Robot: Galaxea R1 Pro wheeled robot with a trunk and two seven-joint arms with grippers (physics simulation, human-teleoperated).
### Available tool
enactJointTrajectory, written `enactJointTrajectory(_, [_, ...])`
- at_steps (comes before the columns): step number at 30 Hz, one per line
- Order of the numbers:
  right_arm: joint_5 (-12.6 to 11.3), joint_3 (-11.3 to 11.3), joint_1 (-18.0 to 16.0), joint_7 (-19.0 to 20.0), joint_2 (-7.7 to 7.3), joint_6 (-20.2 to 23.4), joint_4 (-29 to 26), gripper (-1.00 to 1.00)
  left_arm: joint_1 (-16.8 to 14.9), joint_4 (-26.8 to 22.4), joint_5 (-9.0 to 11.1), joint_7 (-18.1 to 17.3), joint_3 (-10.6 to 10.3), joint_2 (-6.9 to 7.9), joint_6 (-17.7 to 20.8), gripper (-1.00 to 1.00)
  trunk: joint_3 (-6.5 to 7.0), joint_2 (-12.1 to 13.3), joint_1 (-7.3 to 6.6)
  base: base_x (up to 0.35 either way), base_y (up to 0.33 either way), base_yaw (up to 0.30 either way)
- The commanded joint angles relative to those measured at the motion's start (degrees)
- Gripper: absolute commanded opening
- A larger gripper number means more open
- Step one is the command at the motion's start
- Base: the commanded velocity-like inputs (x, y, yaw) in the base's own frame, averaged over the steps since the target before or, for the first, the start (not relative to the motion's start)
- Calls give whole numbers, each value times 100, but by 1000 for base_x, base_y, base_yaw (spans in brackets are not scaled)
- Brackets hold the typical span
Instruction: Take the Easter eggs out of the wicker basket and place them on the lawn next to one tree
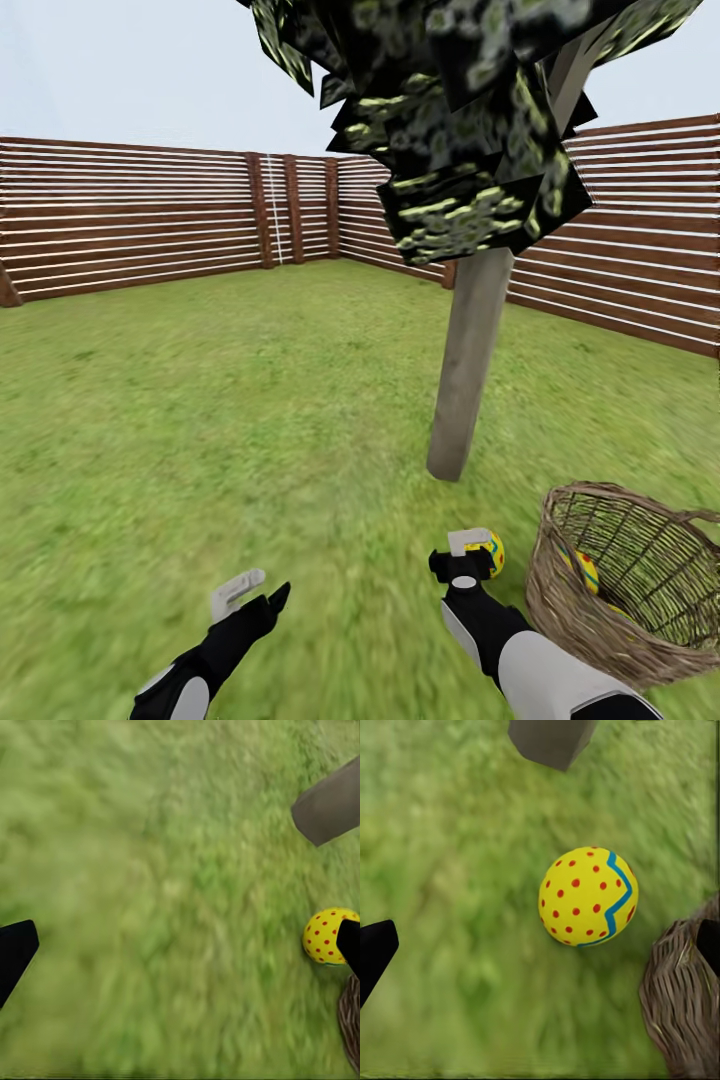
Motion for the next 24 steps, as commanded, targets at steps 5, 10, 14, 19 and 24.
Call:
enactJointTrajectory(5, [-18, 34, -4, -30, -1, -8, 10, 100, -2, -4, 60, 93, -2, -4, -14, 100, 106, 5, -17, -314, 0, 0])
enactJointTrajectory(10, [-18, 35, -4, -30, 4, -7, 15, 100, -2, -4, 61, 105, -2, -4, -22, 100, 217, 11, -30, -330, 0, 0])
enactJointTrajectory(14, [-18, 35, -4, -30, 11, -8, 22, 100, -2, -3, 61, 107, -2, -4, -24, 100, 306, 17, -40, -334, 0, 0])
enactJointTrajectory(19, [-18, 35, -4, -30, 16, -8, 24, 100, -2, -5, 61, 109, -2, -4, -24, 100, 417, 23, -53, -335, 0, 0])
enactJointTrajectory(24, [-18, 35, -4, -25, 42, -8, 36, 100, -2, -2, 61, 117, -4, -4, -17, 100, 527, 30, -66, -239, 0, 0])
